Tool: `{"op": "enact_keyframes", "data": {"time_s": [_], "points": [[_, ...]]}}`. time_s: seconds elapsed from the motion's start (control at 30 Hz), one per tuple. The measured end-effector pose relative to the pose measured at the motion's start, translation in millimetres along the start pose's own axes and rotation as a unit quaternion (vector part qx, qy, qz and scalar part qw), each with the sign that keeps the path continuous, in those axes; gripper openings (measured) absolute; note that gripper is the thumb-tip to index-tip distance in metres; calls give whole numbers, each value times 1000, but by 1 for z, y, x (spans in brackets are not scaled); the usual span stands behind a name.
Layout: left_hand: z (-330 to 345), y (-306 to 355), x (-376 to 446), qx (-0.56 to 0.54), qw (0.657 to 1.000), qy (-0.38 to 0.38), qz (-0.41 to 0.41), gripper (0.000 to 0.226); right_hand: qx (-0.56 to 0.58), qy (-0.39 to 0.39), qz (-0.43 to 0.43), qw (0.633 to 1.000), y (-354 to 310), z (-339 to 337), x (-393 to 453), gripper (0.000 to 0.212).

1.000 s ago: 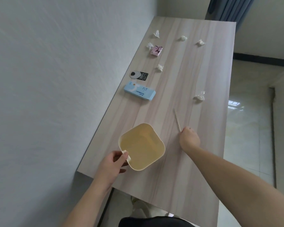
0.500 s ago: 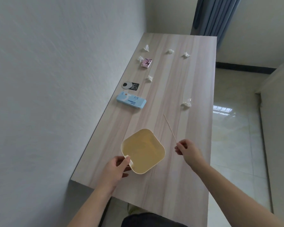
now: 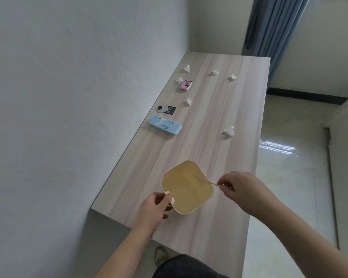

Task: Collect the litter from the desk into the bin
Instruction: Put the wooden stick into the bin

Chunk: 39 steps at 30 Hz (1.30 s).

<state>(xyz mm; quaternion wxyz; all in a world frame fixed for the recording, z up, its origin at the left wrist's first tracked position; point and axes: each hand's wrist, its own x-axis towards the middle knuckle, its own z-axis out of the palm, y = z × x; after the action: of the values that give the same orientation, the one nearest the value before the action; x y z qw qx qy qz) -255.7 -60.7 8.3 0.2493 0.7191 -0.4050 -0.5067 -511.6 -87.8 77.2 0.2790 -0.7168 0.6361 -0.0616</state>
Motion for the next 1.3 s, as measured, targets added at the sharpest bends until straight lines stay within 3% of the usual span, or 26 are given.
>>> {"op": "enact_keyframes", "data": {"time_s": [0.17, 0.5, 1.0, 1.3], "points": [[11, -7, -15, 27, 1000, 5, 13, 27, -130, -11, -41, 991, -12, 39, -3, 26], [22, -17, -40, 15, 999, -11, 30, 29, -169, 53, -109, 978, -9, 67, -12, 24], [-41, -39, -55, -12, 996, -24, 87, 26, 36, 113, -73, 990, -48, 65, -64, 26], [-51, -35, -56, -37, 994, -89, 58, 25, -38, 165, -2, 986, -49, 82, -114, 37]]}}
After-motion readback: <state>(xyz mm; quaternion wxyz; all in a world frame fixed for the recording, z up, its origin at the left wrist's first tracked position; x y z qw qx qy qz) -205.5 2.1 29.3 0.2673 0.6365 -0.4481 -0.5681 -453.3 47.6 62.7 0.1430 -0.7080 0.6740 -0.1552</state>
